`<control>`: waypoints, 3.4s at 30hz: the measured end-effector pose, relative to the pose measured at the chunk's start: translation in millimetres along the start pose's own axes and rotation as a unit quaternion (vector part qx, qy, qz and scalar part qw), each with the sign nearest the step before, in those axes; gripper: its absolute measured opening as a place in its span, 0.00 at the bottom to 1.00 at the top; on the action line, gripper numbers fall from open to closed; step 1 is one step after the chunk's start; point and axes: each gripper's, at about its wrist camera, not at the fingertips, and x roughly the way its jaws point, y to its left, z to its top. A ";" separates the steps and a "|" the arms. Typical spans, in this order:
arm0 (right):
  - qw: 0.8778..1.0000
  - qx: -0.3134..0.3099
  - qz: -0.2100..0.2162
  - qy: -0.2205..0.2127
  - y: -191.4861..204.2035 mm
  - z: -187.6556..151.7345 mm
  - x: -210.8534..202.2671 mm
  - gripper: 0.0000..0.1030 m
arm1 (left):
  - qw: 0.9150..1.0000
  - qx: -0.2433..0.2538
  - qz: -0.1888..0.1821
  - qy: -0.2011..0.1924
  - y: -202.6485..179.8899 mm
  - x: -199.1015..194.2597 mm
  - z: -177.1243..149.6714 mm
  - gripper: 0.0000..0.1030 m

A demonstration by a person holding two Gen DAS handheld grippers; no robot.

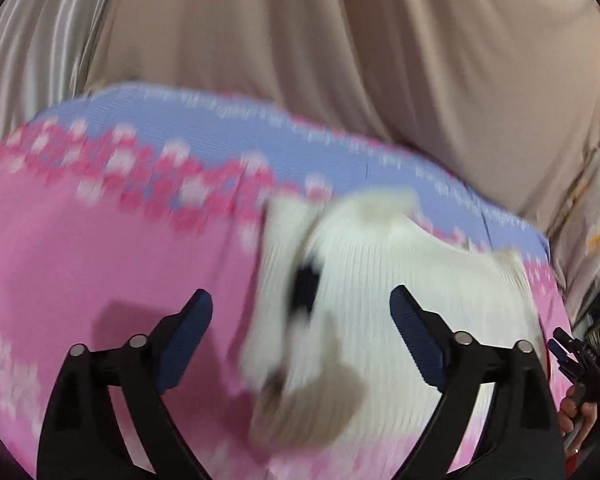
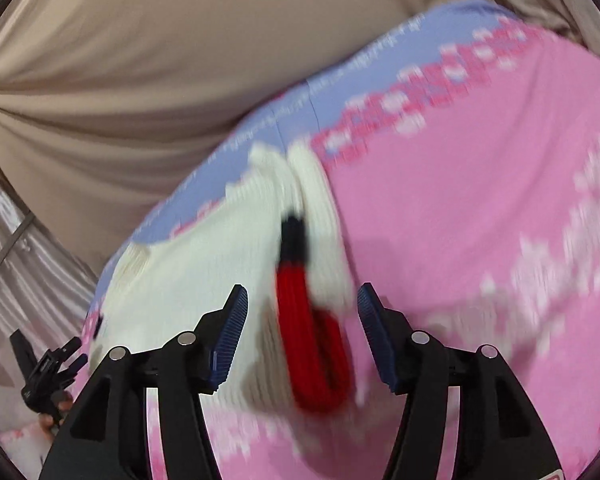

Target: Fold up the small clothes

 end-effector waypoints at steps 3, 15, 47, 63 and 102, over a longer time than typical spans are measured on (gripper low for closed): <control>0.999 0.016 0.035 0.025 -0.1 -23.3 7.5 0.56 | 0.998 -0.027 -0.013 0.052 9.1 9.7 -21.1 0.85; 0.999 0.003 0.038 0.017 19.0 -28.4 -47.0 0.14 | 0.996 -0.009 -0.031 0.089 1.3 -31.4 -34.8 0.10; 0.990 -0.120 -0.074 -0.024 65.2 81.3 49.6 0.07 | 0.998 0.034 -0.017 0.049 -38.9 64.0 54.6 0.07; 0.951 -0.252 0.113 0.137 205.4 -61.7 89.8 0.10 | 0.987 0.144 -0.059 0.046 -138.5 24.7 -3.2 0.37; 0.989 -0.106 -0.099 -0.038 92.2 59.0 52.0 0.20 | 0.995 0.047 0.036 0.078 -49.8 125.1 34.1 0.18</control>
